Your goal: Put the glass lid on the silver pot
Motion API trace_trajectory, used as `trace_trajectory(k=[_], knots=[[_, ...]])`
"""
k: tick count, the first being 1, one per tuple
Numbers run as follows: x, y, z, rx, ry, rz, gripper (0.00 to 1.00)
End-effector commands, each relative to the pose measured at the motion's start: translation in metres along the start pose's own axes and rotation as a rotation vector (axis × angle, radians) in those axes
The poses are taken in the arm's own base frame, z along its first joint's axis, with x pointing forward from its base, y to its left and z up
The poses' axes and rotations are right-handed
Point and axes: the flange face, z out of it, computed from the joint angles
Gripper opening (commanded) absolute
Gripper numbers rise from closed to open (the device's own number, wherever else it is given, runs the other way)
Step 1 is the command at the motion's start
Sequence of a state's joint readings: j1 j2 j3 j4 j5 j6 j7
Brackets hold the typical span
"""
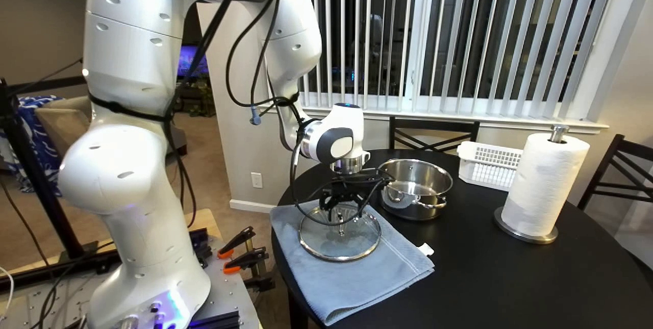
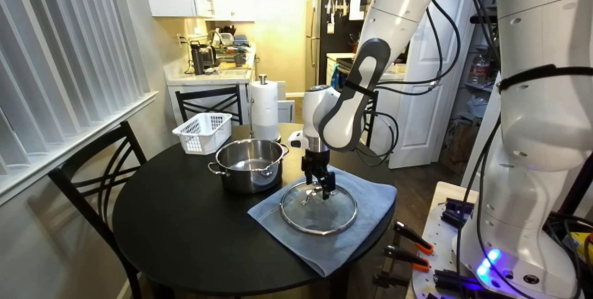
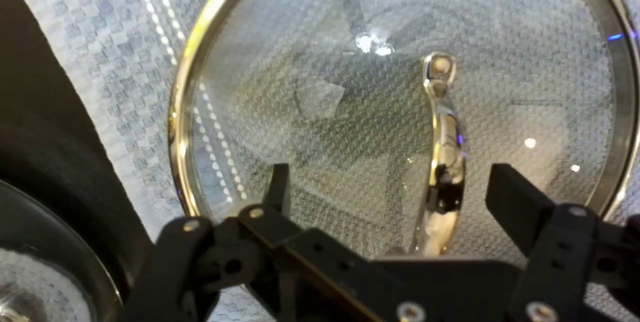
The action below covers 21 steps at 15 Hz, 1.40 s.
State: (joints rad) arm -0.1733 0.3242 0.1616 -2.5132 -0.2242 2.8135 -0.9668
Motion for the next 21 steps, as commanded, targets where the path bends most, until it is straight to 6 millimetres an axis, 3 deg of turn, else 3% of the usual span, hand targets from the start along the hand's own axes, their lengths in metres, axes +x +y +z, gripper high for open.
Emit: trace_trajectory(k=[1, 5, 6, 7, 18, 21], knots=[[0.0, 0.005, 0.003, 0.09, 0.046, -0.075, 1.0], [-0.003, 0.012, -0.008, 0.087, 0.023, -0.082, 1.0], [-0.003, 0.014, -0.01, 0.084, 0.026, -0.083, 0.9], [-0.003, 0.015, -0.01, 0.081, 0.029, -0.087, 0.73], [0.0, 0.008, -0.012, 0.097, 0.017, -0.103, 0.01], [-0.002, 0.005, -0.022, 0.054, 0.01, -0.093, 0.0]])
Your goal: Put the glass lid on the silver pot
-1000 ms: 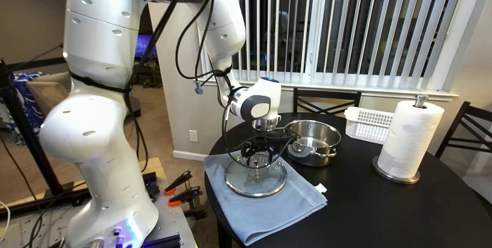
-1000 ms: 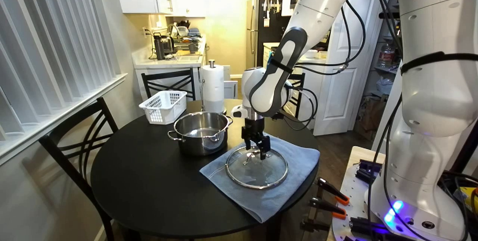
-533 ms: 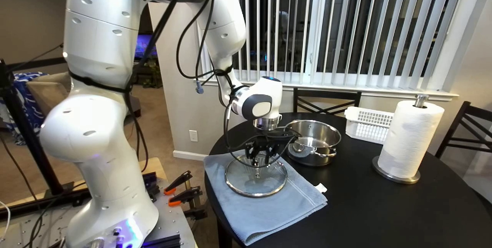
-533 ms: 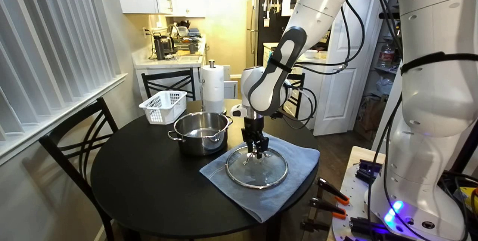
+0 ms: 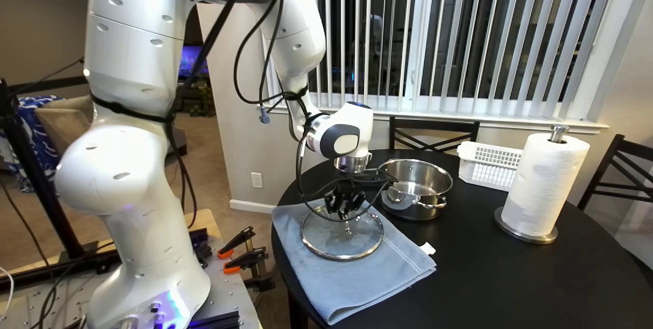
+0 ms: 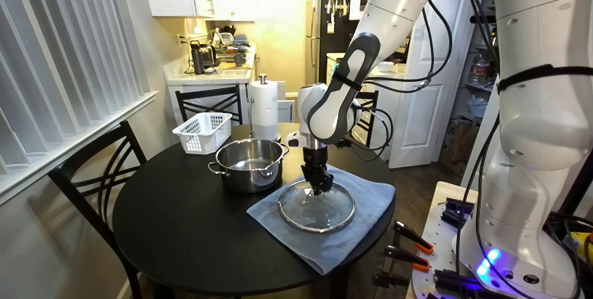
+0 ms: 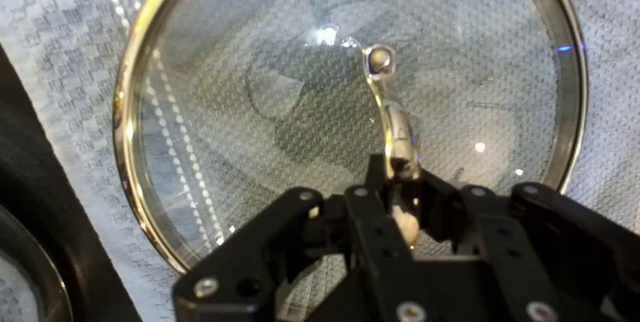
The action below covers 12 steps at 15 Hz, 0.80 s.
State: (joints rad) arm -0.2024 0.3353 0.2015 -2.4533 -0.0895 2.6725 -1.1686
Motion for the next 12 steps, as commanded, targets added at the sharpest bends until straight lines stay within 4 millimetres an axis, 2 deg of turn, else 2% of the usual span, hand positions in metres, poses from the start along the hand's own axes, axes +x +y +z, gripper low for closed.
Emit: trace_trajectory(k=[1, 6, 12], knots=[[-0.004, -0.009, -0.023, -0.064, 0.001, -0.012, 0.02], [-0.008, -0.02, -0.044, -0.134, 0.014, -0.02, 0.02], [-0.015, -0.024, -0.093, -0.21, 0.003, -0.004, 0.02]])
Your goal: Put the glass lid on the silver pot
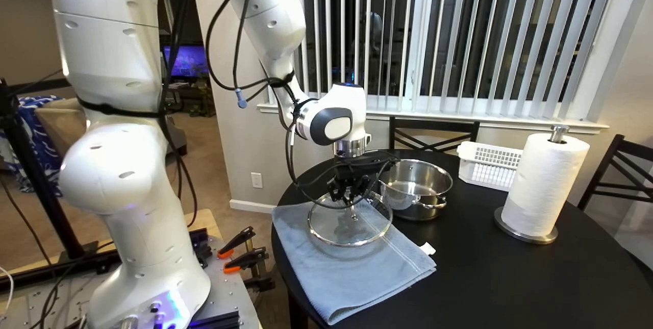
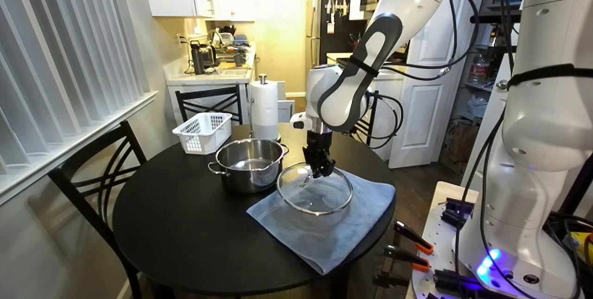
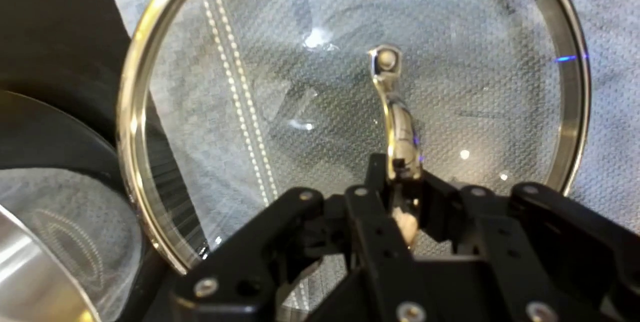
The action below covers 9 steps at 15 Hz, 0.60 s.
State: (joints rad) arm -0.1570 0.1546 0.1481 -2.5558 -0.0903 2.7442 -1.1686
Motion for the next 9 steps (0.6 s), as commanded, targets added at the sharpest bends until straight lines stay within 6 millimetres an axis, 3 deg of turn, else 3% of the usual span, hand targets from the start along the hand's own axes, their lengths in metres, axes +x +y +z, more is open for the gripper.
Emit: trace_trajectory(k=[1, 5, 9], knots=[[-0.003, 0.0, -0.051, -0.071, -0.005, -0.004, 0.02], [0.012, 0.023, -0.086, -0.096, -0.025, 0.018, 0.02], [0.041, 0.054, -0.11, -0.12, -0.073, 0.035, 0.02]])
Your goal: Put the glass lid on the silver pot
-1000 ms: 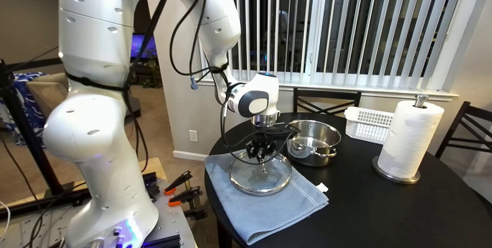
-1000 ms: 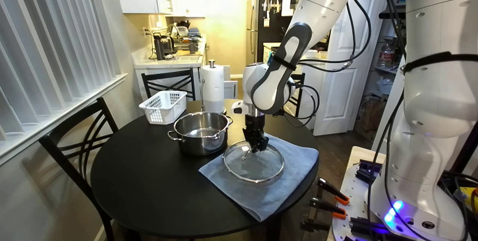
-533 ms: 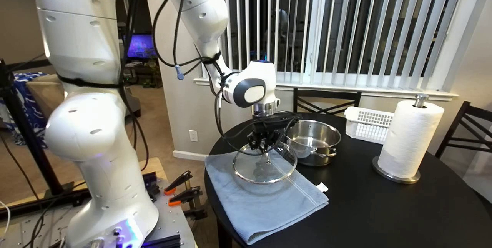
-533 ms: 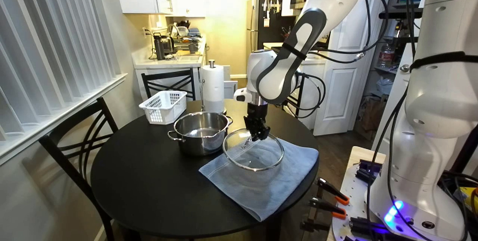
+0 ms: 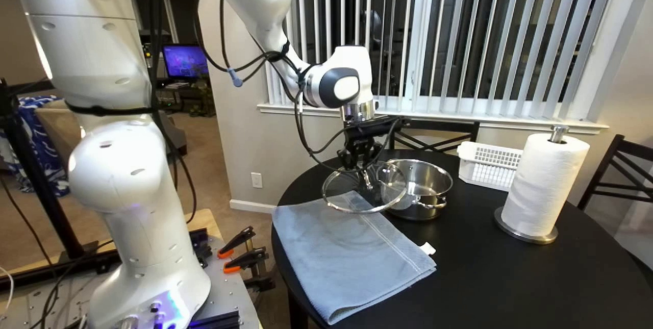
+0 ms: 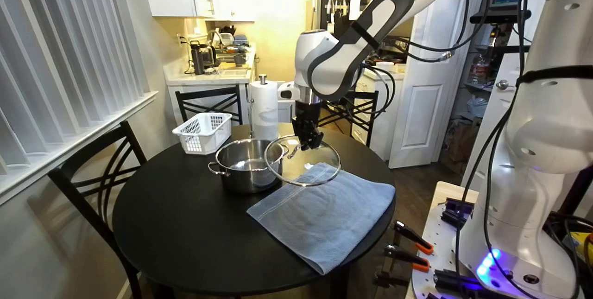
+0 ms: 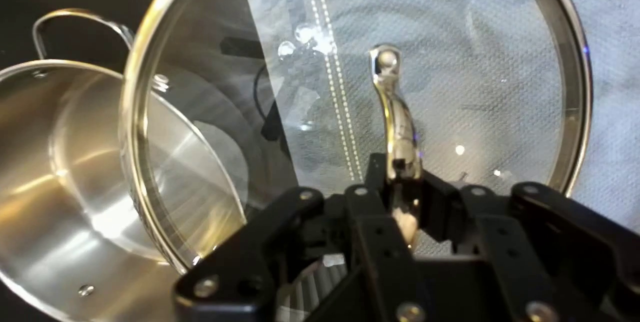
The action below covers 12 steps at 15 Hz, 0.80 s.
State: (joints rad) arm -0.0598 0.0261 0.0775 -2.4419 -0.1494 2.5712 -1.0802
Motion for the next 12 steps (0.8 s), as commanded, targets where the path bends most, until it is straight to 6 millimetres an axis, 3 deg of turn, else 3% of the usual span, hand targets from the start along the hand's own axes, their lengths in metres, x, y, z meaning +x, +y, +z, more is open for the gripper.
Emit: trace_trajectory(k=[1, 6, 12], knots=[[0.028, 0.03, -0.03, -0.044, -0.052, 0.019, 0.02], [0.064, 0.076, -0.049, -0.045, -0.021, 0.036, 0.02], [0.065, 0.136, -0.036, 0.016, -0.029, 0.144, 0.02]])
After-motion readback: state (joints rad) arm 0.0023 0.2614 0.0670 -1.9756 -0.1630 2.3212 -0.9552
